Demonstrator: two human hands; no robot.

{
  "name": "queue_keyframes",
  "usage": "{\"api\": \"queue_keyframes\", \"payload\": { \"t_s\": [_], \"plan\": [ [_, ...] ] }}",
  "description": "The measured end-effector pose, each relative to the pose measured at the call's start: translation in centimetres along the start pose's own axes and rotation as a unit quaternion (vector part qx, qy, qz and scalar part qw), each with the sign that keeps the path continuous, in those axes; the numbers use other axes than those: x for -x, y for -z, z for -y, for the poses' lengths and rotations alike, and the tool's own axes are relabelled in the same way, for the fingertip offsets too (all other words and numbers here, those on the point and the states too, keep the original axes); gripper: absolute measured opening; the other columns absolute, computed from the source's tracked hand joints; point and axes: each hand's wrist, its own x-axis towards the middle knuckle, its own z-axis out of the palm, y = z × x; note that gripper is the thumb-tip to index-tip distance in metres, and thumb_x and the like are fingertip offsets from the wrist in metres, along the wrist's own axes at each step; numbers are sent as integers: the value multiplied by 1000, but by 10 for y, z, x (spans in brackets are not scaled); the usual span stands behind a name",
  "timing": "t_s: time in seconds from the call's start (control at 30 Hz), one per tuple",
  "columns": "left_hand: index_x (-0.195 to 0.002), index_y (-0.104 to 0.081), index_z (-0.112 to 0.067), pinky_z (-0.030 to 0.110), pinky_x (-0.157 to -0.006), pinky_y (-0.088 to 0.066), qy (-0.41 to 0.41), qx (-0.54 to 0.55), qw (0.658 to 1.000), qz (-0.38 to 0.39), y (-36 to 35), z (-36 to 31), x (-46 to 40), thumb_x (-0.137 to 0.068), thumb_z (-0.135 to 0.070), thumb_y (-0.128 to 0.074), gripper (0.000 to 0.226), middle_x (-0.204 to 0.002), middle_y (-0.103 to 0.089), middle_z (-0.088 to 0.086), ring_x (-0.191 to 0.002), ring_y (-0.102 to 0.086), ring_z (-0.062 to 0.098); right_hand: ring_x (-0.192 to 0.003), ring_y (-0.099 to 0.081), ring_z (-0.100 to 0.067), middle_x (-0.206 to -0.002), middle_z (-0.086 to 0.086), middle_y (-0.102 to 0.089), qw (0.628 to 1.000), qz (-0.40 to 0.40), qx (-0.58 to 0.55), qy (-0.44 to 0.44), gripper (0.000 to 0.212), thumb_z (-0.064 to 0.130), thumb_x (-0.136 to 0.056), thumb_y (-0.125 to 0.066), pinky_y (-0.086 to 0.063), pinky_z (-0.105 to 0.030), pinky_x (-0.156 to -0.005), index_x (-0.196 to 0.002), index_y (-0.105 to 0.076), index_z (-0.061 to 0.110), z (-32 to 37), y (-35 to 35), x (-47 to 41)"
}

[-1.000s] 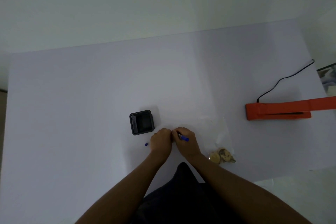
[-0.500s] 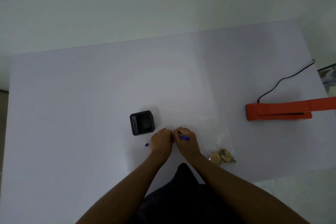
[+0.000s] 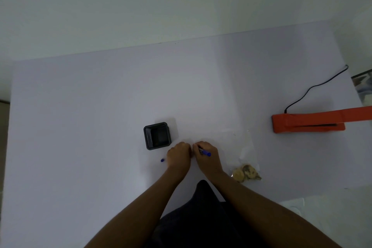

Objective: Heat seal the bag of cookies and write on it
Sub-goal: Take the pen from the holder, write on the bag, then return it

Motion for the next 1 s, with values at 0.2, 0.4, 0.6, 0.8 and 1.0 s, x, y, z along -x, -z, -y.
{"api": "queue_keyframes", "payload": {
  "t_s": [0.2, 0.4, 0.6, 0.8, 1.0],
  "plan": [
    [-81, -66, -14, 30, -69, -53, -4, -3, 1000, -3, 1, -1, 0, -95, -14, -57, 16, -88, -64, 3, -72, -62, 18, -64, -65, -19, -71, -7, -67, 1000, 9, 11, 0, 32, 23, -99, -51, -57, -42, -63, -77, -67, 5, -1, 0, 1],
    [-82, -68, -14, 32, -71, -55, -5, -3, 1000, -2, 1, -2, -1, -94, -12, -57, 16, -88, -65, 3, -74, -64, 19, -62, -63, -18, -70, -8, -66, 1000, 7, 22, 3, 26, 10, -98, -55, -56, -40, -61, -76, -67, 5, 1, 2, 1],
    [-81, -67, -14, 35, -72, -57, -7, -8, 1000, -4, 1, -3, -1, -94, -14, -58, 16, -88, -65, 3, -74, -65, 19, -62, -63, -18, -70, -8, -67, 999, 8, 33, 8, 25, 9, -98, -56, -56, -38, -63, -76, -68, 5, 0, 3, 1],
    [-81, -67, -14, 31, -70, -55, -5, -8, 1000, -3, 2, -3, 0, -94, -13, -57, 16, -87, -65, 4, -73, -64, 19, -66, -62, -15, -74, -6, -69, 998, 13, 63, 28, 20, 7, -97, -58, -56, -32, -67, -81, -71, 8, -1, 2, 3],
    [-82, -67, -13, 31, -70, -56, -4, -4, 1000, -2, 1, -3, -1, -95, -12, -56, 17, -87, -65, 3, -71, -64, 18, -66, -62, -15, -75, -7, -69, 996, 12, 81, 36, 21, 8, -97, -58, -55, -27, -68, -81, -71, 7, -2, 3, 5]
  ]
}}
